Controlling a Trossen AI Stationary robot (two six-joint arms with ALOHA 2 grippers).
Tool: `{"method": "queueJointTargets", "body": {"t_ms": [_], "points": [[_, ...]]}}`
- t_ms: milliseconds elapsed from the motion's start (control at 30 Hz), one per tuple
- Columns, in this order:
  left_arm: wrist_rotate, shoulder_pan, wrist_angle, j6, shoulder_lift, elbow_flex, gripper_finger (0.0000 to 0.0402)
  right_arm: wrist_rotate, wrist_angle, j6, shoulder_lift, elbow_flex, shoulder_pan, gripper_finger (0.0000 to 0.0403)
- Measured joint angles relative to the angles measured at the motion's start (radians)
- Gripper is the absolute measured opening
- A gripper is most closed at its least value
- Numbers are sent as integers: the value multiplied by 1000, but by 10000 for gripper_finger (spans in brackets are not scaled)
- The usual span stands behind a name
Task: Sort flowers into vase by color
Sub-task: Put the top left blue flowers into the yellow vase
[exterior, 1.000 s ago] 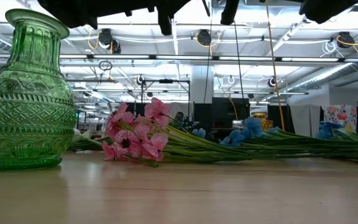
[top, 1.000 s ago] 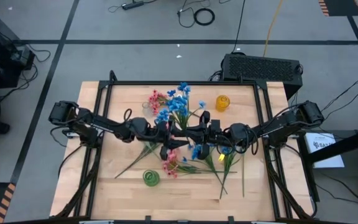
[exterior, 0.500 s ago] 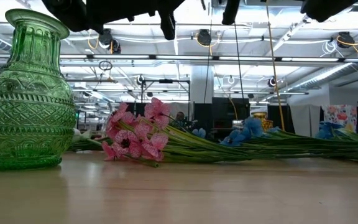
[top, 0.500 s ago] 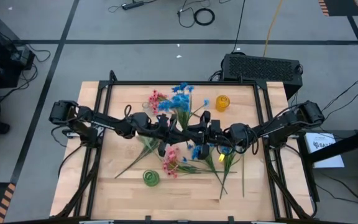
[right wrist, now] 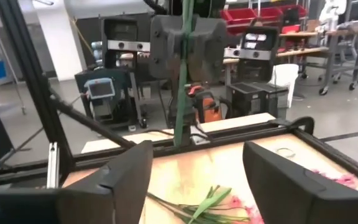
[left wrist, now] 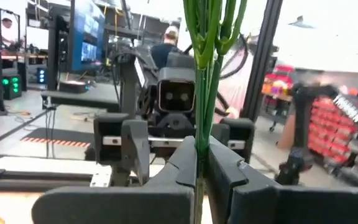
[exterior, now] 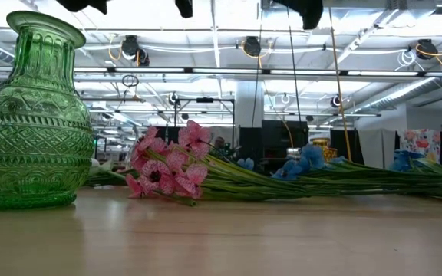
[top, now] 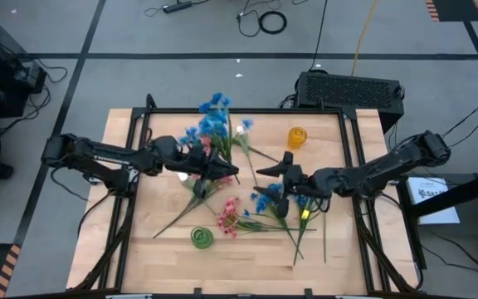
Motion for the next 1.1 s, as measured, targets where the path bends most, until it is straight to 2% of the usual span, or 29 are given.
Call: {"method": "queueJointTargets", "body": {"t_ms": [100,233,333,467,667,933,1100], "points": [[-43,-20,1,15,14,0,12,-2,69,-22,73,0,0,263],[-50,-50,6,28,36,0,12,-18,107,-22,151,27,-14,271],[-53,-63,2,32,47,0,12,-60,107,-29,194,63,-25,269],[-62,-63,4,45,47,0,12,-59,111,-55,214,103,-28,251],[-62,-64,-6,58,47,0,12,-55,127,-70,216,113,-28,178],[-77,-63,-25,58,47,0,23,-54,116,-70,216,113,-37,19],[-87,-70,-24,54,47,0,34,-52,116,-54,216,113,-39,6]]}}
